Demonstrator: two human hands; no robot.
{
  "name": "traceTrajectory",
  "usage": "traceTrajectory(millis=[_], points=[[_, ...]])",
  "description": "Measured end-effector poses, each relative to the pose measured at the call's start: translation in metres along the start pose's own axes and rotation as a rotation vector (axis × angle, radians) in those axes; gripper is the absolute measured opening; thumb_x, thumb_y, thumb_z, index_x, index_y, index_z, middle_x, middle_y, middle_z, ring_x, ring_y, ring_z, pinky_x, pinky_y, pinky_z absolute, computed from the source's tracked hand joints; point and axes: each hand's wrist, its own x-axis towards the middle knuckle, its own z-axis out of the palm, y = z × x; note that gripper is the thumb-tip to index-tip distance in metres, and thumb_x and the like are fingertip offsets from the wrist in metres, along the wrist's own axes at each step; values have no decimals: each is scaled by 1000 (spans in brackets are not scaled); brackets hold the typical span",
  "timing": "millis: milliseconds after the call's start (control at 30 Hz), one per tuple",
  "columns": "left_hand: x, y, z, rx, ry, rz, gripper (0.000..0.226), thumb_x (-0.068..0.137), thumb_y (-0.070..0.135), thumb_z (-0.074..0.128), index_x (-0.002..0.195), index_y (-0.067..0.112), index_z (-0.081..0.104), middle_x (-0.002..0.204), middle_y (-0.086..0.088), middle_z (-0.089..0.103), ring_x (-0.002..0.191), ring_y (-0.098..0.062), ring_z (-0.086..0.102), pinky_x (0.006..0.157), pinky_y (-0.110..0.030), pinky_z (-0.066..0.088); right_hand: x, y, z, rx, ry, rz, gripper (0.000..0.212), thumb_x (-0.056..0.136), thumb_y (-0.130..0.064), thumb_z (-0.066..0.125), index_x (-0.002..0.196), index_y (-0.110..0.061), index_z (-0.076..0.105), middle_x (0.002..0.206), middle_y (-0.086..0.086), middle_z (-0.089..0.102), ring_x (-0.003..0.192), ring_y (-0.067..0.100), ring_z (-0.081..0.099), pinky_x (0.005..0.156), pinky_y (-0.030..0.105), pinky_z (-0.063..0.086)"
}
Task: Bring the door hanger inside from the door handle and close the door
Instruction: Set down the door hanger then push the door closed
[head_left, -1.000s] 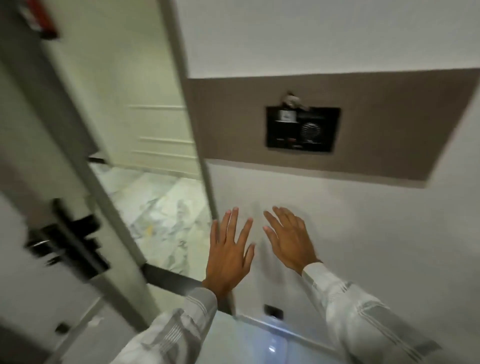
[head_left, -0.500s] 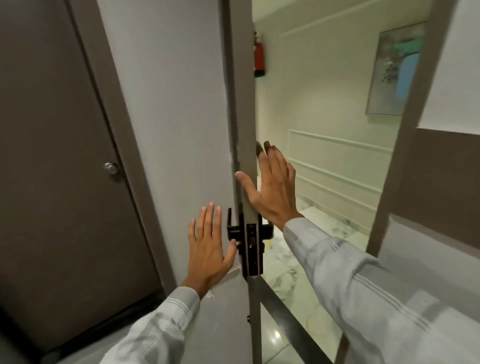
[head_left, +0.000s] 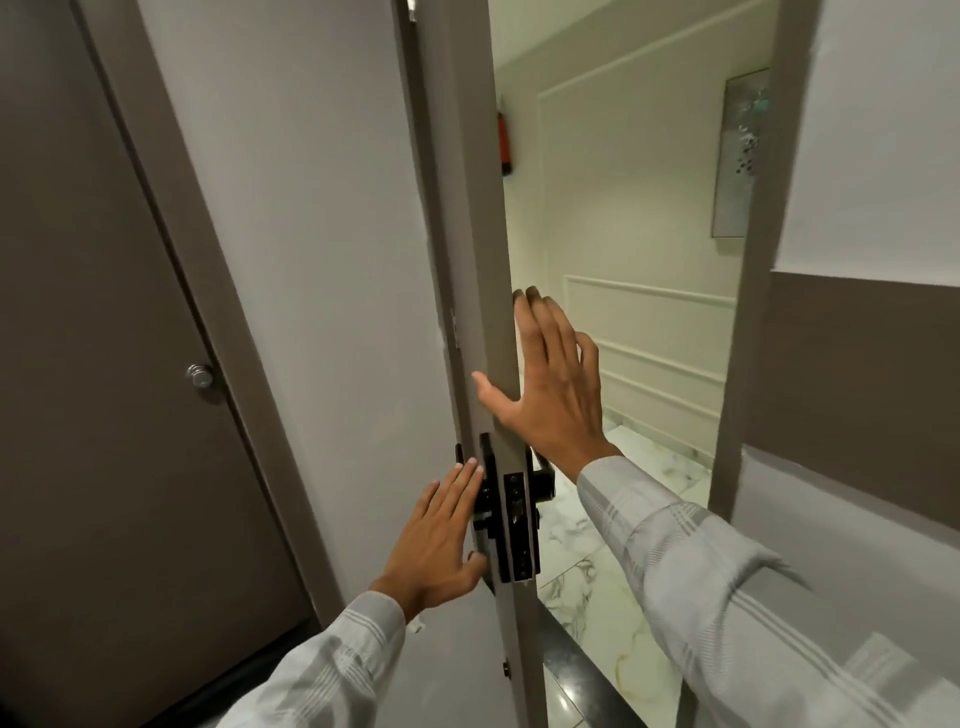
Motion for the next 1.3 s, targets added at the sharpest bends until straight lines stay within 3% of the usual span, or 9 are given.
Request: traceTrajectory(millis=[100,233,333,433,533,700,1033,1233,1300], points=[[18,16,7,-47,7,73,104,75,40,54,155,27,-10,166,6,-8,152,-6,-12,125,-34,-1,-2,24,-17,-95,52,-12,88,85,-53,62,153,-14,23,160,11,32,148,25,31,111,45,33],[58,39,26,-147,-6,172,108,71,39,57,156,19,-5,166,3,-2,153,-12,-4,125,-36,2,-2,62,-33,-431,50,-211,78,94,-31,62,156,-12,19,164,9,24,152,22,20,122,49,17],[88,49,43,-166,-34,234,107,72,41,56,156,16,-5,166,1,-1,154,-14,-4,126,-38,2,0,91,-40,-735,-128,-261,78,93,-9,63,157,-7,18,167,9,14,154,23,12,123,49,5],[121,53,56,-151,-76,306,107,74,42,55,156,16,-8,165,2,-9,153,-15,-8,126,-38,0,3,121,-50,-1022,-358,-218,68,98,-16,50,157,-6,17,167,12,8,155,26,3,121,50,-9],[155,58,64,-130,-104,388,107,76,41,59,156,15,-7,164,1,-13,153,-17,-9,125,-35,-5,13,140,-58,-1160,-517,-143,66,99,-20,37,157,-5,9,167,14,4,155,27,-2,119,49,-15],[196,64,76,-163,-129,490,107,79,39,61,156,12,-8,166,-4,-10,153,-17,-11,124,-33,-7,32,149,-50,-1276,-614,-55,62,102,-31,25,156,-2,16,165,17,11,154,31,5,120,49,-13],[229,67,96,-212,-123,600,107,79,38,62,155,11,-9,166,-7,-12,153,-21,-13,125,-38,-5,47,148,-29,-1420,-689,67,60,105,-30,20,155,3,18,164,23,12,153,36,7,123,50,-8],[249,72,96,-193,-181,618,106,80,39,63,155,11,-7,166,-8,-10,153,-22,-10,124,-38,-6,59,145,-17,-1507,-756,138,57,102,-37,29,144,-4,49,160,22,26,154,36,0,123,56,-5],[251,71,93,-186,-205,633,104,82,39,62,155,11,-8,166,-8,-10,153,-22,-10,124,-38,-5,61,144,-18,-1505,-788,172,58,103,-38,28,146,-4,46,161,21,26,154,35,-1,123,56,-3]])
